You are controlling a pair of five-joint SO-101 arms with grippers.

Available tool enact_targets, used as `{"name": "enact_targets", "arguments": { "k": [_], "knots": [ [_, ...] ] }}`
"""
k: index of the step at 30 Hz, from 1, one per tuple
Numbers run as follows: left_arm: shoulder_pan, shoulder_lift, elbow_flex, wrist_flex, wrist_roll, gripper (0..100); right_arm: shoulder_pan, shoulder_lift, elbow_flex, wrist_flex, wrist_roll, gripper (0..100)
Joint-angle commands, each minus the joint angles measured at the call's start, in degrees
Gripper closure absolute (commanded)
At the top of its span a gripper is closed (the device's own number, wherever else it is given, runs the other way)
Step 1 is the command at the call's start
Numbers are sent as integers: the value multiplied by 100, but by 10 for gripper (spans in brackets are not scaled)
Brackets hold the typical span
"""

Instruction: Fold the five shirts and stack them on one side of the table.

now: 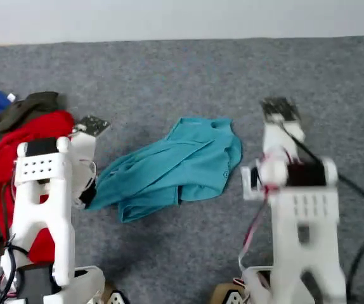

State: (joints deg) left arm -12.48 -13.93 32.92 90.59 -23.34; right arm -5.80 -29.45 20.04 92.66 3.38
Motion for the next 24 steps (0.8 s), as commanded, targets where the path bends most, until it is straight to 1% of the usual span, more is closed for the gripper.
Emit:
{"name": "enact_targets", "arguments": {
  "k": [1, 6, 10, 13, 18, 20, 22, 24],
  "knots": [
    [-62, -220, 136, -281, -44, 998, -259, 1138, -1495, 268, 255, 987],
    [-62, -220, 400, -686, -26, 998, -418, 2290, -2611, 778, 721, 987],
    [-44, -211, 620, -1143, -26, 998, -409, 3099, -3455, 875, 1125, 987],
    [-44, -211, 646, -1266, -26, 998, -435, 3697, -4035, 857, 1380, 987],
    [-35, -211, 664, -1486, -9, 998, -435, 4743, -5152, 848, 1459, 983],
    [-35, -211, 655, -1556, 176, 998, -488, 5086, -5653, 840, 1512, 953],
    [-26, -211, 655, -1653, 448, 998, -585, 5402, -6127, 857, 1521, 898],
    [0, -211, 637, -1670, 563, 998, -699, 5657, -6462, 848, 1521, 835]
  ]
}}
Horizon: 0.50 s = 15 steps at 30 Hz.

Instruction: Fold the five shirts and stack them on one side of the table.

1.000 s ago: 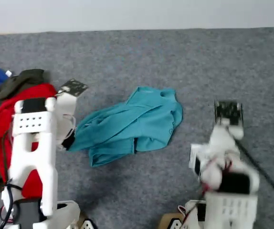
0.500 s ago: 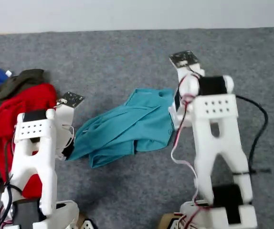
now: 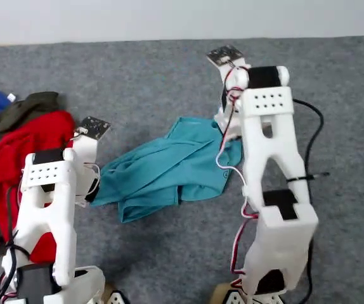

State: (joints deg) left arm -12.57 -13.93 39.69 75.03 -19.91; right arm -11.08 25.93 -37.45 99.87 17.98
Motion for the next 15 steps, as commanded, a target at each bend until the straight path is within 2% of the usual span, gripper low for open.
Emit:
{"name": "enact_targets", "arguments": {
  "k": [1, 4, 15],
  "knots": [
    [53, -211, -48, -114, 237, 998, -233, 242, -844, 101, 70, 806],
    [105, -202, -13, -105, 246, 998, -391, 655, -1160, -48, 70, 754],
    [79, -176, -4, -193, 246, 998, -593, 2246, -2418, -435, 70, 753]
  ]
}}
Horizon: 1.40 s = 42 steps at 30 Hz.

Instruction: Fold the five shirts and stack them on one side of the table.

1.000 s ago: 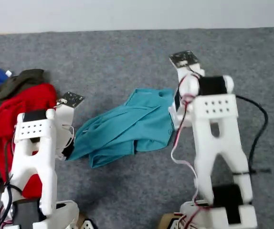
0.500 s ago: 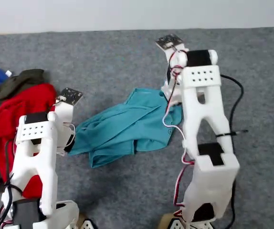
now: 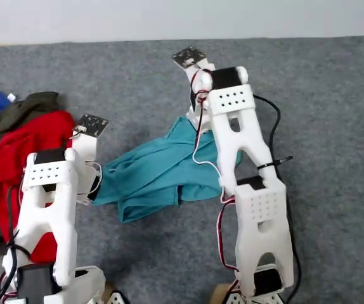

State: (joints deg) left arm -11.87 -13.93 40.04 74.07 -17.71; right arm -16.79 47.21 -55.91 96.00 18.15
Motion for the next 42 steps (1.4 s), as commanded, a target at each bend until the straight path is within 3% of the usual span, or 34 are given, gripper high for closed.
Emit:
{"name": "enact_targets", "arguments": {
  "k": [1, 8, 14, 29, 38, 42],
  "knots": [
    [9, -176, -40, -97, 26, 998, -22, 233, -686, -48, 53, 753],
    [26, -176, -40, -264, 26, 998, 31, 1059, -1389, 84, 26, 766],
    [26, -176, -40, -299, 26, 998, 110, 1270, -1846, 127, 53, 997],
    [281, -220, -892, -264, 26, 998, 435, 1262, -4053, 637, 422, 989],
    [747, -220, -2237, -299, 26, 998, 1042, 664, -4044, 602, 1152, 989],
    [862, -185, -2941, -747, 26, 998, 1314, 295, -4044, 585, 1284, 989]
  ]
}}
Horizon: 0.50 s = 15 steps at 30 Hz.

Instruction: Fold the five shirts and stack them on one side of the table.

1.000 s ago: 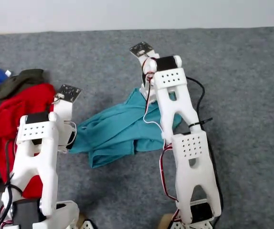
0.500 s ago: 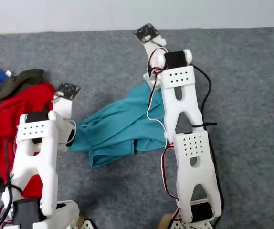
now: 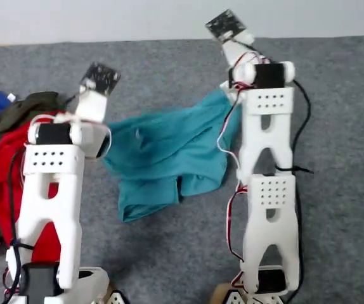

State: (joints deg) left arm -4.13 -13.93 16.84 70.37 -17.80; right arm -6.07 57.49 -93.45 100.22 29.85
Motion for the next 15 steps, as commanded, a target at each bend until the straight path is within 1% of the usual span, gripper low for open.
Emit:
{"name": "enact_targets", "arguments": {
  "k": [1, 6, 13, 15],
  "knots": [
    [105, -185, -752, -589, 35, 998, 295, -804, -290, 136, 114, 989],
    [105, -193, -1095, -1670, 35, 998, 532, -1138, -290, -277, 149, 989],
    [176, -185, -1130, -2980, 35, 998, 708, -1411, -290, -936, 149, 989],
    [202, -176, -1130, -3473, 35, 998, 734, -1420, -290, -1130, 141, 989]
  ]
}}
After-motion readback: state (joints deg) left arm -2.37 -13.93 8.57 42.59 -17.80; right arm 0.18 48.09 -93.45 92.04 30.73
